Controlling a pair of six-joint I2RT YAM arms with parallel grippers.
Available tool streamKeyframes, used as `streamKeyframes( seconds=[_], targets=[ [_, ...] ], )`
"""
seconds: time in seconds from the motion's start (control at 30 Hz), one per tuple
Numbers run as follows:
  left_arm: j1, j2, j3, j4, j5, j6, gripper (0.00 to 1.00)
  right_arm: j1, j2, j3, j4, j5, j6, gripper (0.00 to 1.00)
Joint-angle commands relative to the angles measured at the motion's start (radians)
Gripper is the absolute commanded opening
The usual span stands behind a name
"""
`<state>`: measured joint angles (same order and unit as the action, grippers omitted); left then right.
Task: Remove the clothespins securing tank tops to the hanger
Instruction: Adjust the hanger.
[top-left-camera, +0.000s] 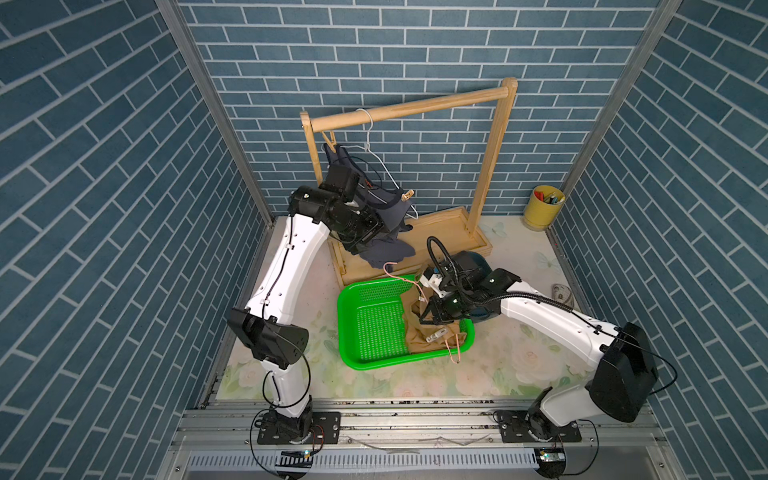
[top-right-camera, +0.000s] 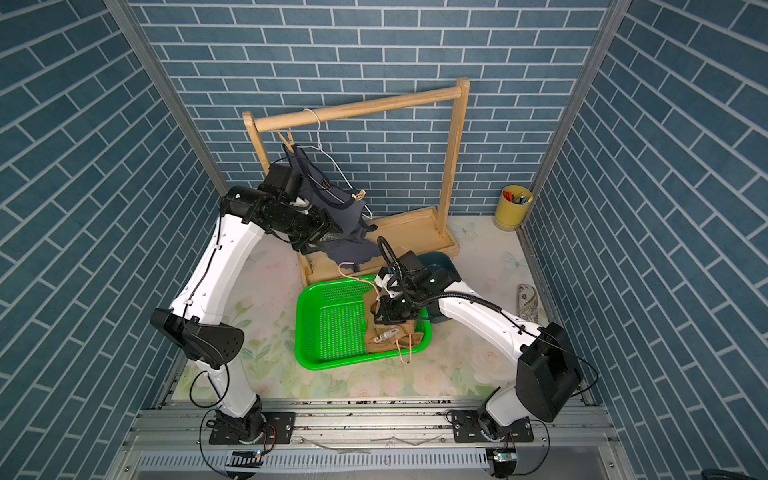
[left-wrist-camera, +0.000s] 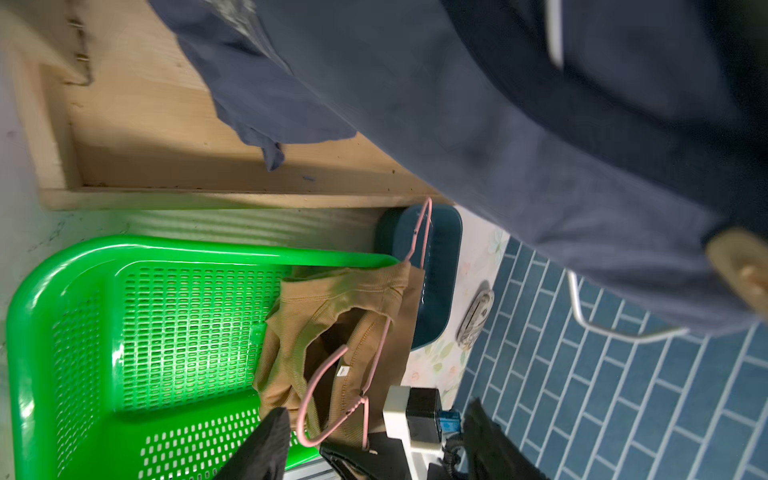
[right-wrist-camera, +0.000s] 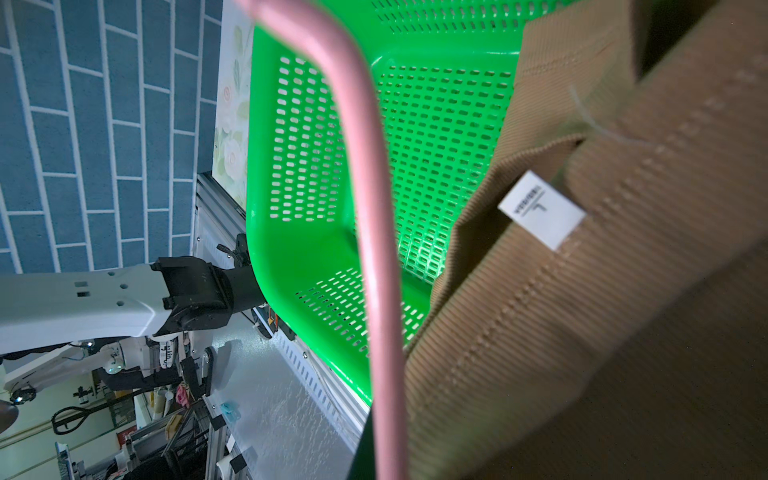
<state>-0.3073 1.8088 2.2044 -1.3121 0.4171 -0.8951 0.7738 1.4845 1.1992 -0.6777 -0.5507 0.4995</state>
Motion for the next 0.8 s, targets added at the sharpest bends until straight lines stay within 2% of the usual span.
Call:
streamKeyframes(
  seconds=[0.0,0.1,0.2,0.53,0.77],
  targets=[
    [0.082,-0.069,-0.063,-0.004,0.038,0.018,0.75,-0.002,-0.022,0.052,-0.02,-0.035,-0.033,0.0],
    [0.145,-0.094,-0.142,0.026,0.094,0.017,0.79,-0.002,-0.023,0.085,-0.023,-0.06,-0.029,0.0],
    [0.158,-0.102,-0.197,0.052,0.122,0.02,0.79,-0.001,-0.016,0.128,-0.019,-0.092,-0.019,0.0],
    [0.148,-0.186,-0.496,0.277,0.252,-0.074,0.8,0.005,-0.009,0.22,-0.012,-0.171,0.016,0.0],
    [0.08,-0.164,-0.52,0.363,0.279,-0.113,0.79,0.053,0.003,0.265,0.001,-0.228,0.056,0.0]
  ],
)
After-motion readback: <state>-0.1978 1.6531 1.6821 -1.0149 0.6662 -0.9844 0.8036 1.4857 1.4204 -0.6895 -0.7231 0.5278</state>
